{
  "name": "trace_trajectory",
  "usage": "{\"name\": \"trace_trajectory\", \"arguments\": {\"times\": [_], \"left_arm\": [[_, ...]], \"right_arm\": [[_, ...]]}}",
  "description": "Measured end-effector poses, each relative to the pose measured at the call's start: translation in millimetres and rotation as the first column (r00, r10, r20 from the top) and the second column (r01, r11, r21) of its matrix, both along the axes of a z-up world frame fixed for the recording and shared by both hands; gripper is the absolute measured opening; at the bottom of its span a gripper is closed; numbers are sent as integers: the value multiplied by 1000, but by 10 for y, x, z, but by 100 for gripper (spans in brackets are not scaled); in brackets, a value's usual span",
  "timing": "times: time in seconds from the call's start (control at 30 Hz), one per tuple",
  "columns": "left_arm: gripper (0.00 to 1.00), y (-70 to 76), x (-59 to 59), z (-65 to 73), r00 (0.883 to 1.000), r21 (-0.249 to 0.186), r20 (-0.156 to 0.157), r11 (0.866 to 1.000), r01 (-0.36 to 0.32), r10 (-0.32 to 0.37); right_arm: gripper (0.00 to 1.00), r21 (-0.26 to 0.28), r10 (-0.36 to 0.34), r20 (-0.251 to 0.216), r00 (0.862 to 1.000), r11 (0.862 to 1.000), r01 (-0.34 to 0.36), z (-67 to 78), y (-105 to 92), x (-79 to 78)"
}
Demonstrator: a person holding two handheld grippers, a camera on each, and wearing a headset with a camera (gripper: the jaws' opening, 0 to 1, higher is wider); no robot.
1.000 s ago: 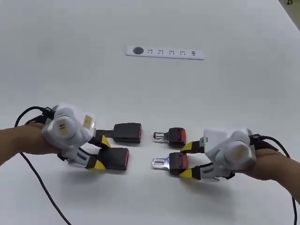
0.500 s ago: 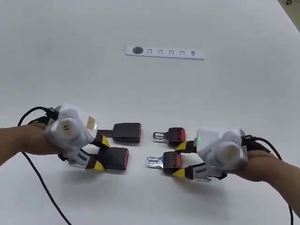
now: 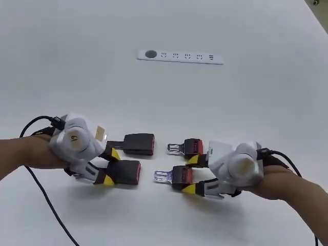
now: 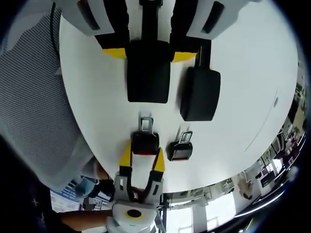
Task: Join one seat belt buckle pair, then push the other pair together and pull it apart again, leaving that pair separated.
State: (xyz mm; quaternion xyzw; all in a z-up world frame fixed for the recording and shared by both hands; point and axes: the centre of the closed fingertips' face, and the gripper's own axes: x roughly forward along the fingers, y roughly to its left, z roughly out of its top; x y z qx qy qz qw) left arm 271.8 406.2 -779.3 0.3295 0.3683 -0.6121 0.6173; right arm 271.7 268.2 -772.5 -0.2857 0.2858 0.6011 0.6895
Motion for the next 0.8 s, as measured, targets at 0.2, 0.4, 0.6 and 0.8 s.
{"name": "trace_trajectory", "arguments": {"times": [0.2, 0.4, 0.6, 0.8], "left_arm": [[33, -3, 0, 0, 1000, 1, 1, 1000, -2, 2], [33, -9, -4, 4, 1000, 3, 1, 1000, -2, 2], [33, -5, -2, 2, 1000, 6, 3, 1000, 0, 0], [33, -7, -7, 6, 1000, 6, 2, 1000, 1, -1]], "right_arm": [[30, 7, -7, -4, 1000, 1000, 7, 8, 47, 1], [30, 14, -9, -5, 1000, 1000, 9, 14, 110, 11], [30, 20, -8, -6, 1000, 1000, 8, 27, 184, 9], [30, 22, -5, -8, 1000, 1000, 5, 39, 239, 9]]}}
